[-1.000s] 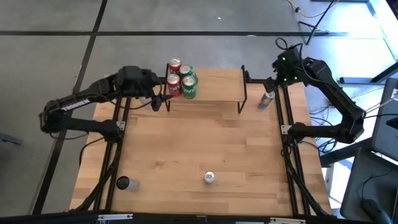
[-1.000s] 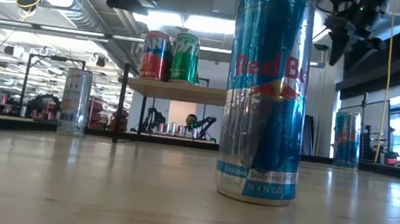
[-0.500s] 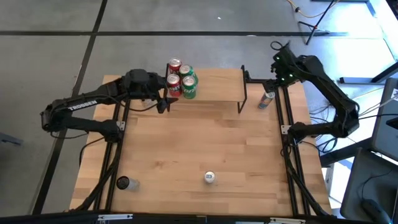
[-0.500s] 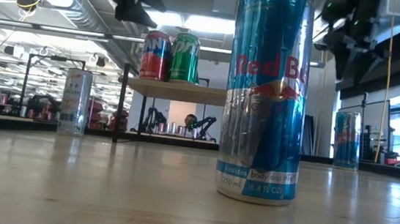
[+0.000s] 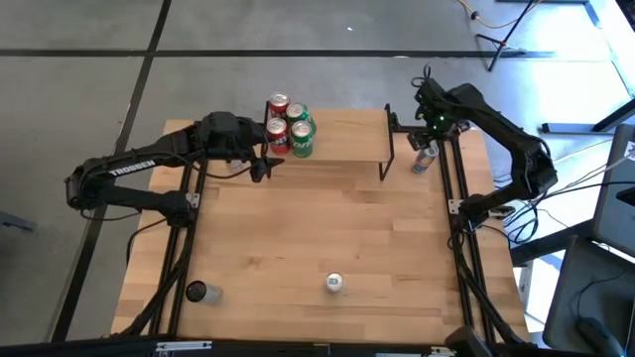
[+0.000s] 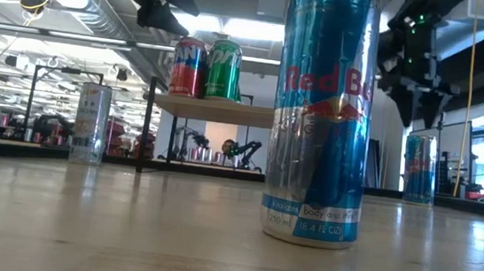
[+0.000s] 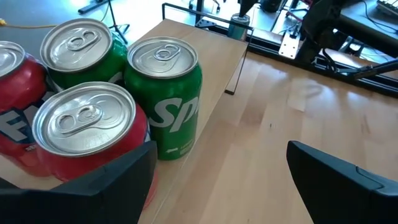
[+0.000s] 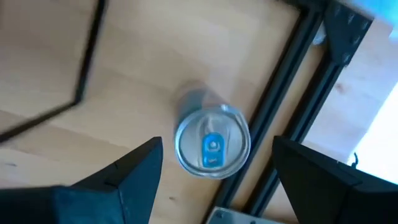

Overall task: Place canned beverage on shelf
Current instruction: Put the top blue soda can on the shelf

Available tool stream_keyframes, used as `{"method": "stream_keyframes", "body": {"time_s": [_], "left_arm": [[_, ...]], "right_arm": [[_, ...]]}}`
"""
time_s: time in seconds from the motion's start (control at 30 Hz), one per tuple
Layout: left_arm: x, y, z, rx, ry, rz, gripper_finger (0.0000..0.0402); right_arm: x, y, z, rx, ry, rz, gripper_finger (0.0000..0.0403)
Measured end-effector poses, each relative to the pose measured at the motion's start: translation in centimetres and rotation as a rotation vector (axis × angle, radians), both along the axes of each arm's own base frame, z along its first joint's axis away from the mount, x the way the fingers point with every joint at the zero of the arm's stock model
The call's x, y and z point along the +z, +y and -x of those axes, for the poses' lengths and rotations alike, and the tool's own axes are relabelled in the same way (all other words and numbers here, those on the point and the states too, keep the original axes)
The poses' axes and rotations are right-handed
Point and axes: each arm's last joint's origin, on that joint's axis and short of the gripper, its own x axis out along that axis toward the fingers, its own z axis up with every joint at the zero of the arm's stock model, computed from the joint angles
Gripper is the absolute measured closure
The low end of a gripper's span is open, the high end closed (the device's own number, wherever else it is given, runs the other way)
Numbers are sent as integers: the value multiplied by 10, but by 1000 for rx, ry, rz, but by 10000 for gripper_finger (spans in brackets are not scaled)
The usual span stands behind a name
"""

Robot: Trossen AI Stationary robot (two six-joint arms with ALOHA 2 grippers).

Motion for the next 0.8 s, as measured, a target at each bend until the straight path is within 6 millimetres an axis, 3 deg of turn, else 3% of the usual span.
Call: {"method": "stream_keyframes", "body": {"time_s": [0.53,0.7,0.8], "left_arm": [[0,0,0,0,3,-9,56],[0,0,0,3,-2,-6,56],[0,0,0,4,-3,-5,56]], "right_arm": [[-60,5,2,6,-14,-47,124],[-50,8,2,52,-46,-37,202],[-30,16,6,72,-88,-40,203]]}}
